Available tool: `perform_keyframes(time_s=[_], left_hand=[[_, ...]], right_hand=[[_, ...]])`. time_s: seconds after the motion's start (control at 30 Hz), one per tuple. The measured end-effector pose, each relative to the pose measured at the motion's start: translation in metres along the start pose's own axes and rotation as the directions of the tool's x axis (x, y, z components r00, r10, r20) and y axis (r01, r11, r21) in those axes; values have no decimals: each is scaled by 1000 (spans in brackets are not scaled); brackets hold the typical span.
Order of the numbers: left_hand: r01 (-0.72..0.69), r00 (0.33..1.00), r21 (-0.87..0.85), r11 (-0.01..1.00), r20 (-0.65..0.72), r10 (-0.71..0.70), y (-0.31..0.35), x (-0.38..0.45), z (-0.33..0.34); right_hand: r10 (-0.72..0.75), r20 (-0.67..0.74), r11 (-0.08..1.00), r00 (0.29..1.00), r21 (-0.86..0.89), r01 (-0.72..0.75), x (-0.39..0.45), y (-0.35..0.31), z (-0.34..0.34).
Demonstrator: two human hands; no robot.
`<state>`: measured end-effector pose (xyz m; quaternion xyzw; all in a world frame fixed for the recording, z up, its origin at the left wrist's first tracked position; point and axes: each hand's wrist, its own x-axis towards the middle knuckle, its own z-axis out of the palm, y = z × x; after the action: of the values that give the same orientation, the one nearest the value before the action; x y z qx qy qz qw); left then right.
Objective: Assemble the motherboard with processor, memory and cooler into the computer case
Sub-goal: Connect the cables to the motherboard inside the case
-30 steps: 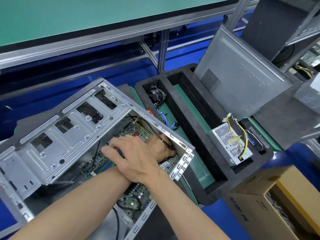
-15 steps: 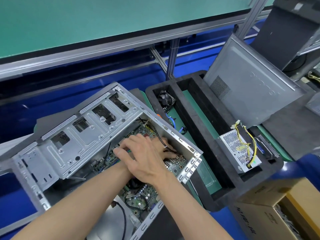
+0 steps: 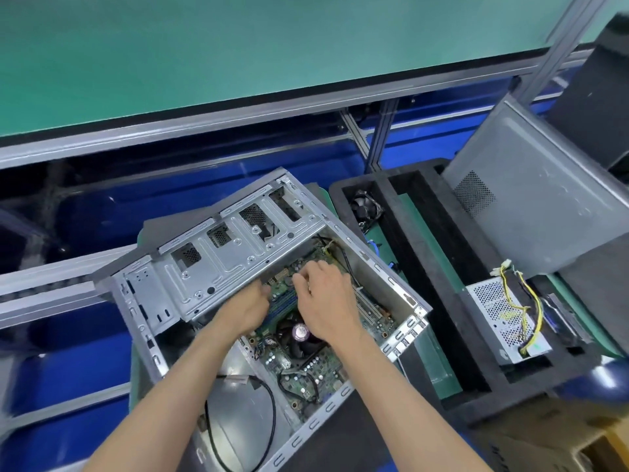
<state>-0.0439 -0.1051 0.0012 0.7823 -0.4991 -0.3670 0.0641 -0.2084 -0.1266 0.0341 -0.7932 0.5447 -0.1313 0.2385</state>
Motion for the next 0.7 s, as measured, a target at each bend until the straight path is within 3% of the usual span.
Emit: perform_keyframes(time_s=[0.3,0.47,0.6,0.7], left_hand=[[213,977,-202,956,69,-204,-7,12,-3],[169,985,-391,905,53,-162,-1,5,-9],[134,987,-669,731,155,-39,2,-1,-4],[120,981,-769,628,187,43,7,-3,-2]], right_hand=[[49,132,995,990,-88,-38,0,-2,5],[51,178,996,983,-81,-37,0,-2,3],[20,171,998,985,-64,-10,-1,-2,2],[8,173,1000,985,-12,-6,-2,-3,0]])
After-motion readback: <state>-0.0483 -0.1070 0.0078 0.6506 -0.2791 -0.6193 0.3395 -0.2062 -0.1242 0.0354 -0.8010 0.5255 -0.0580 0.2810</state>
